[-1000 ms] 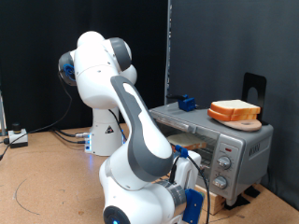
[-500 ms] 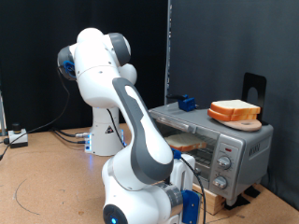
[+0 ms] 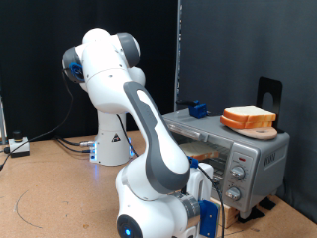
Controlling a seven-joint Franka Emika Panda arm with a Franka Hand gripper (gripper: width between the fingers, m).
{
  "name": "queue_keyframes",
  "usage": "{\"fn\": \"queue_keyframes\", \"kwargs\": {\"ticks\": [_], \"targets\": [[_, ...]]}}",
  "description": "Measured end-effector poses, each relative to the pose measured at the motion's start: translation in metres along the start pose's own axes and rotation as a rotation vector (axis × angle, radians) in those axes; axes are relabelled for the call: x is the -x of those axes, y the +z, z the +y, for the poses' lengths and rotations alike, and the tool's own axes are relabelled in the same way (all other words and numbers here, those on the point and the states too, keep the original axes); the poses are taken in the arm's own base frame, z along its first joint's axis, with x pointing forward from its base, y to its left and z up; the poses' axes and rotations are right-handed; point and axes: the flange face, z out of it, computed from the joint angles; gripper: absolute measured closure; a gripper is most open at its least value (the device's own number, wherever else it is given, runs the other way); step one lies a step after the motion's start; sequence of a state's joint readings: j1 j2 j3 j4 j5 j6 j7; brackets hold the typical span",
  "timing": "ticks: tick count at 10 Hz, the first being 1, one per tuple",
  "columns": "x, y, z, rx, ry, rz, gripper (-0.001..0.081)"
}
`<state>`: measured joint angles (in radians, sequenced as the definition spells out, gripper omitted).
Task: Make a piece of toast with the oven
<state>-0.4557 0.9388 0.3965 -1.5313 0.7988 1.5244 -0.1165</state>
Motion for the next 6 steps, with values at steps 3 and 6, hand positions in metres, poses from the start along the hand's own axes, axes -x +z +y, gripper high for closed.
{"fn": "queue_keyframes", "kwargs": {"ticks": [3, 6], "targets": [[-0.005, 0.027, 0.004, 0.024, 0.016, -0.018, -0.0003], [-0.009, 0.052, 0.003, 0.036, 0.008, -0.029, -0.0003]]}}
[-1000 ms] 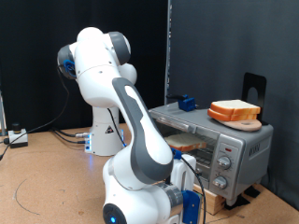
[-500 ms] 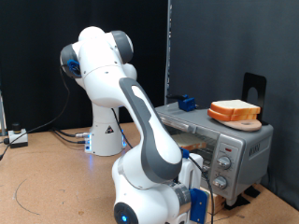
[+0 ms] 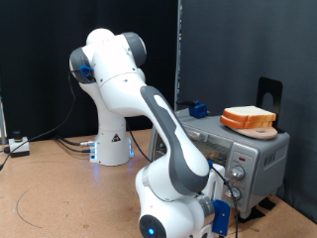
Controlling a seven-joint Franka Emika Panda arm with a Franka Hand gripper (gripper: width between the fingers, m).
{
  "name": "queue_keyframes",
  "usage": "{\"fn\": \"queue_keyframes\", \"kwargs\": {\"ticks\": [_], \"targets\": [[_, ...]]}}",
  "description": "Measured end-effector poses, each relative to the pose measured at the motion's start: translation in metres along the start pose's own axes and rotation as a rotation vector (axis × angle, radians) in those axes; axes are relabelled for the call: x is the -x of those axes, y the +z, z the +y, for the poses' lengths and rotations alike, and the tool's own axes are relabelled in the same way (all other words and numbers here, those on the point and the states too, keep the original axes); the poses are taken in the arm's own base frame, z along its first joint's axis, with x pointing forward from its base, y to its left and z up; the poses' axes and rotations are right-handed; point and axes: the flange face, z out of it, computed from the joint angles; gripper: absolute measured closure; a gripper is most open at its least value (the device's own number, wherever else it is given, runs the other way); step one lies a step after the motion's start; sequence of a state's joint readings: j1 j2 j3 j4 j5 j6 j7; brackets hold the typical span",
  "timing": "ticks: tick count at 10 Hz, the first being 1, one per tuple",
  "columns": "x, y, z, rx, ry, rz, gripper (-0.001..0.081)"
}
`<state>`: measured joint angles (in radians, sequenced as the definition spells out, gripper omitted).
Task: Make a piece of toast with the oven
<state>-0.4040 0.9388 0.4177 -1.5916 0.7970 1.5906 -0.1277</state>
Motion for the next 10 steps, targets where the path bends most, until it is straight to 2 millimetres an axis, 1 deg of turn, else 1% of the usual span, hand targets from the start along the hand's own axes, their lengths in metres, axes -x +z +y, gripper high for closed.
{"fn": "queue_keyframes", "kwargs": {"ticks": [3, 4, 5, 6, 7, 8, 9, 10], "targets": [[-0.002, 0.016, -0.002, -0.001, -0.005, 0.002, -0.0003], [-0.003, 0.019, -0.002, -0.003, -0.003, 0.002, 0.0027], [-0.003, 0.021, -0.001, -0.003, -0.001, 0.000, 0.0027], [-0.003, 0.022, -0.001, -0.004, -0.001, -0.002, 0.0207], [-0.002, 0.022, -0.002, -0.009, -0.002, -0.003, 0.0207], [0.000, 0.021, -0.004, -0.015, -0.006, -0.006, 0.0396], [0.002, 0.019, -0.006, -0.018, -0.008, -0.003, 0.0396], [0.002, 0.017, -0.007, -0.020, -0.009, 0.005, 0.0524]]}}
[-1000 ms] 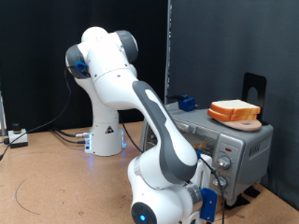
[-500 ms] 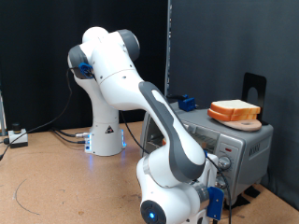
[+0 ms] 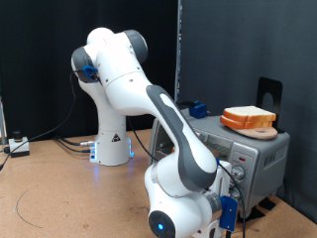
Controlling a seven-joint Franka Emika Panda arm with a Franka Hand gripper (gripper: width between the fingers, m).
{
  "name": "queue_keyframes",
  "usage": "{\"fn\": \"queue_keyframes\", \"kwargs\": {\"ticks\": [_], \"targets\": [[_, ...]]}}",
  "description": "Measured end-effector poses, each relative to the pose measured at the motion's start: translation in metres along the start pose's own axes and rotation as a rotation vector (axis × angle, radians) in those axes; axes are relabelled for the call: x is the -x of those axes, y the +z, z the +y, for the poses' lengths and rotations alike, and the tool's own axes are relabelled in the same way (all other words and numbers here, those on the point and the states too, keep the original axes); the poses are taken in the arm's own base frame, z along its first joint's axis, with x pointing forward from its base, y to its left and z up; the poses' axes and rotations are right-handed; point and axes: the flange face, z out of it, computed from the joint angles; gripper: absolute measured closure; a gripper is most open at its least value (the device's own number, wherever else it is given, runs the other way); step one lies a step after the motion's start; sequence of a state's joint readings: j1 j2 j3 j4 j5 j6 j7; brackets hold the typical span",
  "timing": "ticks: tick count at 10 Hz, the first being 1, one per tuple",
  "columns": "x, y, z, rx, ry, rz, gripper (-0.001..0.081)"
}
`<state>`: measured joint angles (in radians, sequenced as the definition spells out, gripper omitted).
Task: Make a piece of toast with the oven
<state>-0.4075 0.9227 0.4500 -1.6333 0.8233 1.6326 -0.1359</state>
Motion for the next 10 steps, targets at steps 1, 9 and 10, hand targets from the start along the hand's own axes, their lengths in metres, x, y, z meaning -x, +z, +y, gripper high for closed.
{"fn": "queue_keyframes", "kwargs": {"ticks": [1, 9, 10], "targets": [[0.000, -0.001, 0.000, 0.000, 0.000, 0.007, 0.0669], [0.008, -0.001, -0.003, 0.044, -0.211, 0.087, 0.0712], [0.011, -0.001, -0.004, 0.054, -0.265, 0.108, 0.0711]]}}
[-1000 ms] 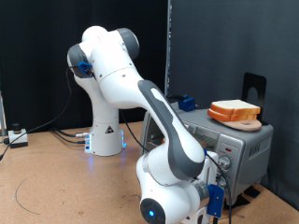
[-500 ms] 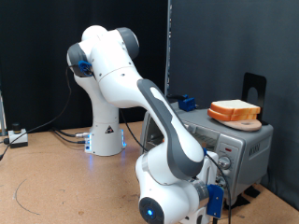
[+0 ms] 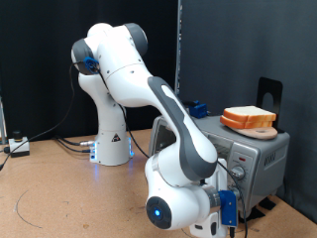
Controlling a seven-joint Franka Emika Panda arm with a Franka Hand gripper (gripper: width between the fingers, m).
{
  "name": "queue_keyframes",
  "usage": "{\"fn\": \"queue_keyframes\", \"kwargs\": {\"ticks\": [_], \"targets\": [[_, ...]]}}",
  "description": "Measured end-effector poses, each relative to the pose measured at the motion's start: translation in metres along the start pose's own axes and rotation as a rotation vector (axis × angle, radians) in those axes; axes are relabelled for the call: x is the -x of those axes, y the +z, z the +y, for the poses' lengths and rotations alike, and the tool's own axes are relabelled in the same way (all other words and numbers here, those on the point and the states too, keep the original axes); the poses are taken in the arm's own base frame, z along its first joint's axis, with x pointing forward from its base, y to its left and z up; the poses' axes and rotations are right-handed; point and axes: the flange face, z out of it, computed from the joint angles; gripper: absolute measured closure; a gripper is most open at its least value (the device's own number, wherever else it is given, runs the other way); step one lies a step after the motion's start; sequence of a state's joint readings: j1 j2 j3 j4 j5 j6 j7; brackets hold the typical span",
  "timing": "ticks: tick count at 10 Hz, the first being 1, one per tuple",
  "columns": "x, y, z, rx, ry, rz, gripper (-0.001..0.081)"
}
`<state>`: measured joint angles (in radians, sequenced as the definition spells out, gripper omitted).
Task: Make a piece of toast with the oven
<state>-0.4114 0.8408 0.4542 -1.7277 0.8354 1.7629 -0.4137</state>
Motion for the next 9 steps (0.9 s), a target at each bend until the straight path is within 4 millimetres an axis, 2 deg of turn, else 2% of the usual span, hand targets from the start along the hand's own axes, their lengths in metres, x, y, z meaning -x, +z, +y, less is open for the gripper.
{"fn": "queue_keyframes", "kwargs": {"ticks": [6, 9], "targets": [[0.0054, -0.0002, -0.0003, 0.015, -0.178, 0.050, 0.0711], [0.0059, -0.0001, -0.0003, 0.016, -0.191, 0.055, 0.0711]]}}
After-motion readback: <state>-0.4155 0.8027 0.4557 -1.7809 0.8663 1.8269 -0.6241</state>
